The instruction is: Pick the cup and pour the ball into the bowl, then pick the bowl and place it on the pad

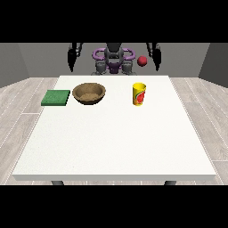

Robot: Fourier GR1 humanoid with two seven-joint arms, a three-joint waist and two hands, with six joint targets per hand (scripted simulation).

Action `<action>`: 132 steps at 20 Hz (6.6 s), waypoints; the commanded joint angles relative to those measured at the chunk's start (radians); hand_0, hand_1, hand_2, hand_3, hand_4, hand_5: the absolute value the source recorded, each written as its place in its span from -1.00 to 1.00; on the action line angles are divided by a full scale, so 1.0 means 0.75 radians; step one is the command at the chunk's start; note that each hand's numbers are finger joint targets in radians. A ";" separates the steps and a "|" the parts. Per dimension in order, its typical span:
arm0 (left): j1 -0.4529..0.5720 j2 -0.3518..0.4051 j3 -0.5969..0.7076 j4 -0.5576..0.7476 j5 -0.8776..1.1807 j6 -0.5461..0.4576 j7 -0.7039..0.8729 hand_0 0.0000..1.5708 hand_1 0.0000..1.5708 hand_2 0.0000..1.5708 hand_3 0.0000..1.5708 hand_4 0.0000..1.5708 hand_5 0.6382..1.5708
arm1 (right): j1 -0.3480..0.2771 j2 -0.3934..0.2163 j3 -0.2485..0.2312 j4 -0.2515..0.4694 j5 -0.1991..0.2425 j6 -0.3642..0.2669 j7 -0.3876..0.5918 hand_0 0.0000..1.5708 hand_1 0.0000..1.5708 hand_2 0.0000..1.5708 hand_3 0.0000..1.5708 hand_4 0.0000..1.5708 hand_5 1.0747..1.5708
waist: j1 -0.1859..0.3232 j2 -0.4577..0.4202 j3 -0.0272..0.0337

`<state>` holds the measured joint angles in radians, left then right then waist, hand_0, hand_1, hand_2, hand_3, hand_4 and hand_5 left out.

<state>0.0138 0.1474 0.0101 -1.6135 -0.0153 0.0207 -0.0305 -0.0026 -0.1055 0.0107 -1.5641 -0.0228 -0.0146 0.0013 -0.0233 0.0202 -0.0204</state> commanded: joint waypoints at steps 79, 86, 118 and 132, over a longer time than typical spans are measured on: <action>-0.682 0.209 0.435 1.464 -0.012 0.199 -1.319 0.68 0.68 1.00 1.00 0.36 0.82 | -0.351 -0.265 -0.230 -0.931 -0.509 0.133 0.460 -1.00 -1.00 -1.00 -1.00 -0.91 0.96 | -0.438 0.429 0.0265; -0.847 0.129 0.251 1.395 -0.202 0.433 -1.013 0.71 0.71 1.00 1.00 0.41 0.84 | -0.353 -0.243 -0.259 -0.710 -0.474 0.078 0.506 -1.00 -1.00 -1.00 -1.00 -0.78 0.95 | -0.309 0.176 0.0279; -1.391 -0.081 -0.694 1.938 -1.661 1.098 0.322 0.74 0.74 0.77 0.86 0.16 0.81 | -0.432 -0.214 -0.240 -0.266 -0.429 0.191 0.345 -1.00 -1.00 -1.00 -1.00 -0.51 0.98 | -0.287 0.010 0.0313; -1.422 -0.195 -1.034 1.773 -2.057 0.593 0.647 0.91 0.91 1.00 1.00 0.35 0.86 | -0.380 -0.173 -0.254 -0.070 -0.369 0.194 0.230 -1.00 -1.00 -1.00 -1.00 -0.52 0.97 | -0.192 -0.125 0.0275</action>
<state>-1.0913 0.0132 -0.7345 -0.2242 -1.5121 0.5150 0.4277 -0.3119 -0.2584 -0.1872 -1.6269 -0.3200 0.1469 0.1959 -0.1960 -0.0578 0.0012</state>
